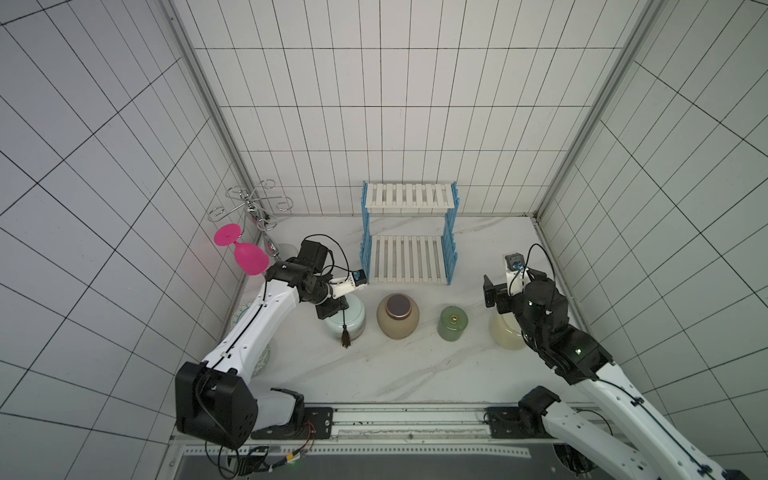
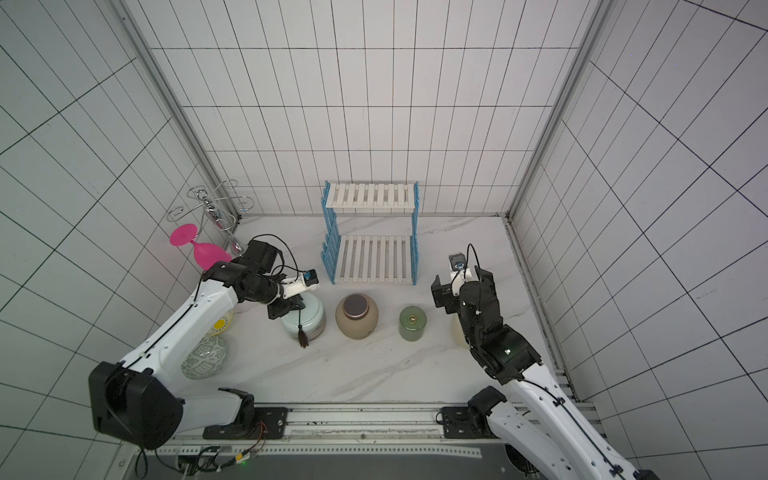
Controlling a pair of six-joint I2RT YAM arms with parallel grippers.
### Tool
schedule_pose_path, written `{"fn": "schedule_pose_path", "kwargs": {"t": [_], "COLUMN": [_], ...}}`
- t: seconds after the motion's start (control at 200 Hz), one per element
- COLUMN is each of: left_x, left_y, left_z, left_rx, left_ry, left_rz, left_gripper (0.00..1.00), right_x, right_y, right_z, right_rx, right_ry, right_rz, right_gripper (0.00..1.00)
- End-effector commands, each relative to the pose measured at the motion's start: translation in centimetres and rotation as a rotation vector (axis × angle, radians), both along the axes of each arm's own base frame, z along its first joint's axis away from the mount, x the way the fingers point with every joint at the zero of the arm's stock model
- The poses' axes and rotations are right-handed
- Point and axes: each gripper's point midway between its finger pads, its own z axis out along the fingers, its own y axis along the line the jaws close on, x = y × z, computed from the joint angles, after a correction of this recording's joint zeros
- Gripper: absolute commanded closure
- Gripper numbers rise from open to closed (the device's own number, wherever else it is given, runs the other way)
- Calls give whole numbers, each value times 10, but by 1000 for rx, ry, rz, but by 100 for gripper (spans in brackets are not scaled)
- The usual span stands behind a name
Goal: Remove the tea canisters from the shelf
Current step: Place the tea canister at the center of the board.
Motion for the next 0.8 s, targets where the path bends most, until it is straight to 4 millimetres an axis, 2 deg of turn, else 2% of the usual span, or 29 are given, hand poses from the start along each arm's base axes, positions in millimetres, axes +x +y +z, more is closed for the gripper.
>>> {"fn": "schedule_pose_path", "kwargs": {"t": [0.0,0.175,0.47,0.795], "left_x": [17,11,7,10], "left_y": [-7,-2,0,3], "left_z": [22,8,0,7], "left_rx": [-44,-19,-8,11], "left_ry": [-153,-140,-127,-150], "left_rz": [-47,-63,-67,-60], "left_gripper": [100,100,100,64], "right_x": [2,2,2,3], "right_y": [-2,-3,-2,0], "right_z": [-7,-8,-9,-10], "right_rx": [-7,-9,-11,-10], "right_ry": [5,6,11,15], "right_rz": [-11,-11,-9,-4], "right_gripper": [1,1,1,1]}}
